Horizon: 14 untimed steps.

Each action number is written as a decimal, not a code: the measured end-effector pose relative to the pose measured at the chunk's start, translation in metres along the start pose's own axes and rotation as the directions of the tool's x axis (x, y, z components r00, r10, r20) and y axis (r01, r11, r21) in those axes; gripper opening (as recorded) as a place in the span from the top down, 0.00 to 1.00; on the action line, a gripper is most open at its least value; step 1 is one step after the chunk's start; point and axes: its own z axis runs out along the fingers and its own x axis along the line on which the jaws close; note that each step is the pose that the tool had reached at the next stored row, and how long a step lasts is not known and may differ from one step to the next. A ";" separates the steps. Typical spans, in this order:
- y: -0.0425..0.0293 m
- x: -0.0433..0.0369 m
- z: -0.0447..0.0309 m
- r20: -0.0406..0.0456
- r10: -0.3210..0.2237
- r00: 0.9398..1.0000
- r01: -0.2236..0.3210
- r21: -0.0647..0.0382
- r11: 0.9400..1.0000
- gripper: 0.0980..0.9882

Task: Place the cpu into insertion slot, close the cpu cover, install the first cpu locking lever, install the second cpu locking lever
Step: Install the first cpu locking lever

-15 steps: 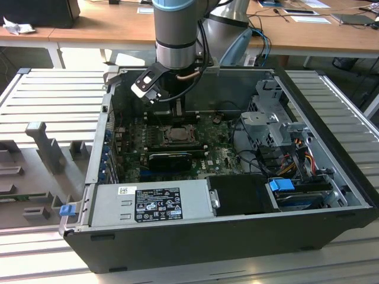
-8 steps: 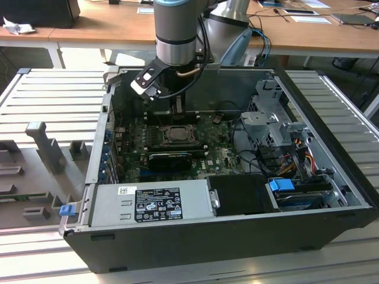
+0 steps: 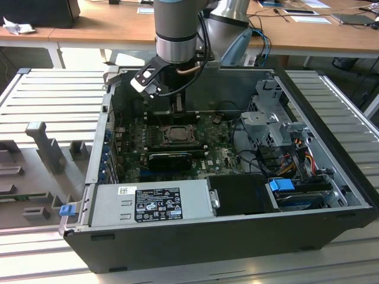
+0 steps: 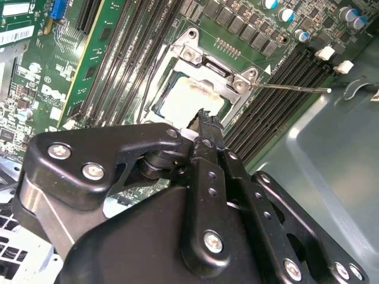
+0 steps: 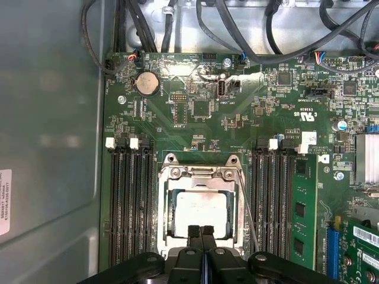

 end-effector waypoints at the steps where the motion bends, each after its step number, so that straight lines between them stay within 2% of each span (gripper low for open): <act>1: 0.0000 0.0000 -0.0007 0.000 0.000 1.000 0.000 0.000 1.000 0.99; 9: 0.0002 0.0002 -0.0045 0.000 0.000 1.000 0.000 0.000 1.000 0.99; 14: 0.0004 0.0003 -0.0095 0.000 0.000 1.000 0.000 0.000 1.000 0.99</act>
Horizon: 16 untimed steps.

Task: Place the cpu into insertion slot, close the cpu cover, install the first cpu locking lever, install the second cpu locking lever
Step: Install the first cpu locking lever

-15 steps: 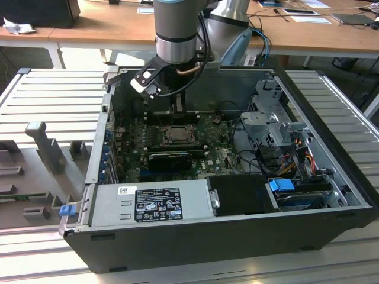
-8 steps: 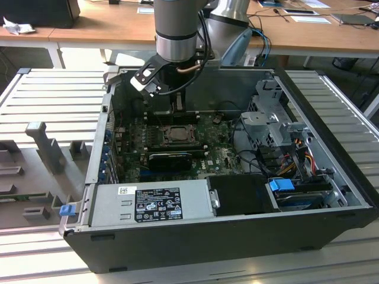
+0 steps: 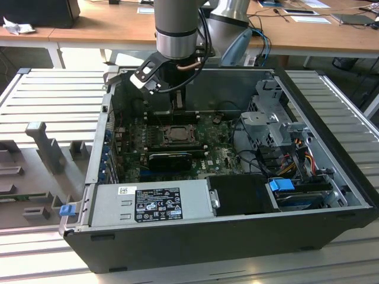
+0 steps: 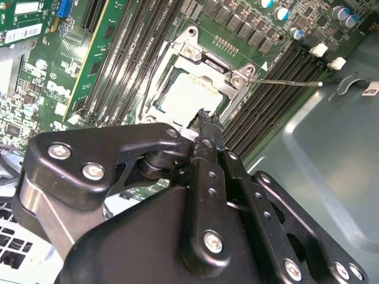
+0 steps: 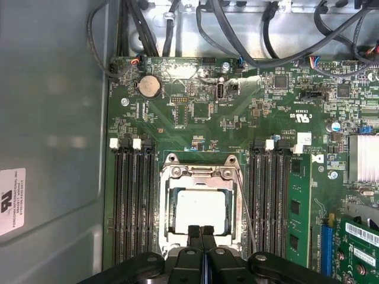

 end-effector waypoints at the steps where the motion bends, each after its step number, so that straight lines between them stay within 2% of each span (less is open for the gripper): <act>1: 0.0000 0.0000 -0.0007 0.000 0.000 1.000 0.000 0.000 1.000 0.99; 7: 0.0004 0.0003 -0.0077 0.000 0.000 1.000 0.000 0.000 1.000 0.99; 13: 0.0009 0.0007 -0.0195 0.000 0.000 1.000 0.000 0.000 1.000 0.99; 14: 0.0009 0.0007 -0.0195 0.000 -0.007 1.000 0.007 0.000 1.000 0.99; 16: 0.0009 0.0007 -0.0194 -0.003 -0.058 0.998 0.058 0.002 0.998 0.99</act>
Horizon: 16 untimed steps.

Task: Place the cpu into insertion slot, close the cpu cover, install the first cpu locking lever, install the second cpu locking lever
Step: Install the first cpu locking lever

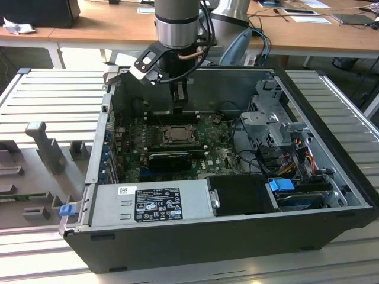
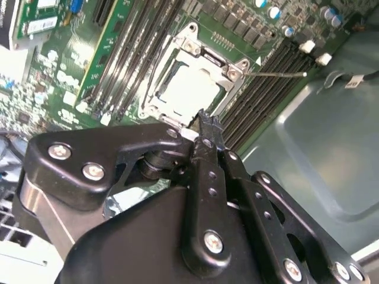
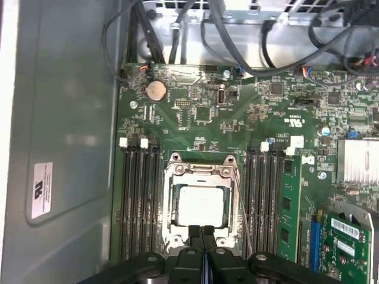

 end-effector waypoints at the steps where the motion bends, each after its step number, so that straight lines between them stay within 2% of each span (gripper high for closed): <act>1: 0.0000 0.0000 0.0003 -0.001 -0.020 1.000 0.020 0.001 1.000 0.99; 3: -0.0001 -0.0001 0.0019 0.005 -0.100 0.995 0.100 0.010 0.995 0.99; 4: 0.0001 -0.0001 0.0025 0.005 -0.113 0.994 0.113 0.010 0.994 0.99; 16: 0.0001 -0.0001 0.0027 0.000 -0.206 0.978 0.206 0.013 0.978 0.99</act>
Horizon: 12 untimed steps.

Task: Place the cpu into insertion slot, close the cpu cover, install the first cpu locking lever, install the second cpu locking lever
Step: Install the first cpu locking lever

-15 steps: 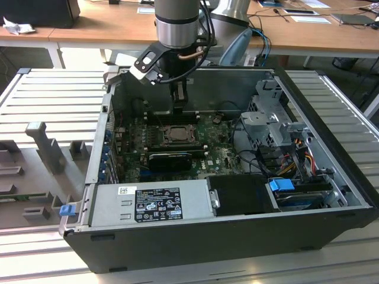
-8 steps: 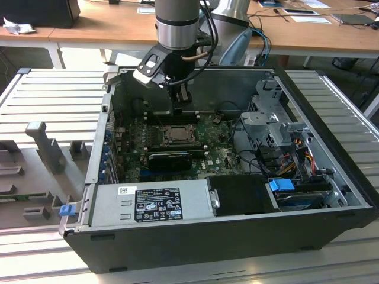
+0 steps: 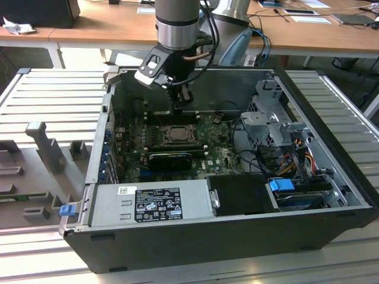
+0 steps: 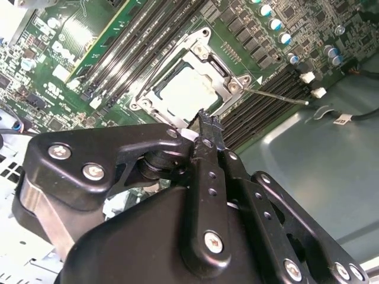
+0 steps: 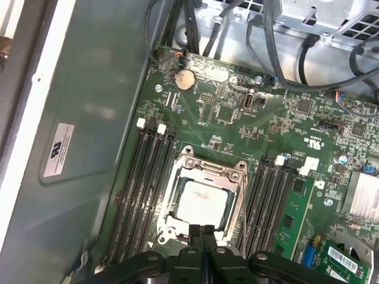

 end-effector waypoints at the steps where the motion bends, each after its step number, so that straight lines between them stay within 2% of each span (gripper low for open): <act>1: 0.0000 0.0000 0.0000 0.000 -0.006 1.000 0.006 0.000 1.000 0.99; 12: 0.0000 0.0000 0.0000 -0.004 -0.108 0.994 0.108 0.003 0.994 0.99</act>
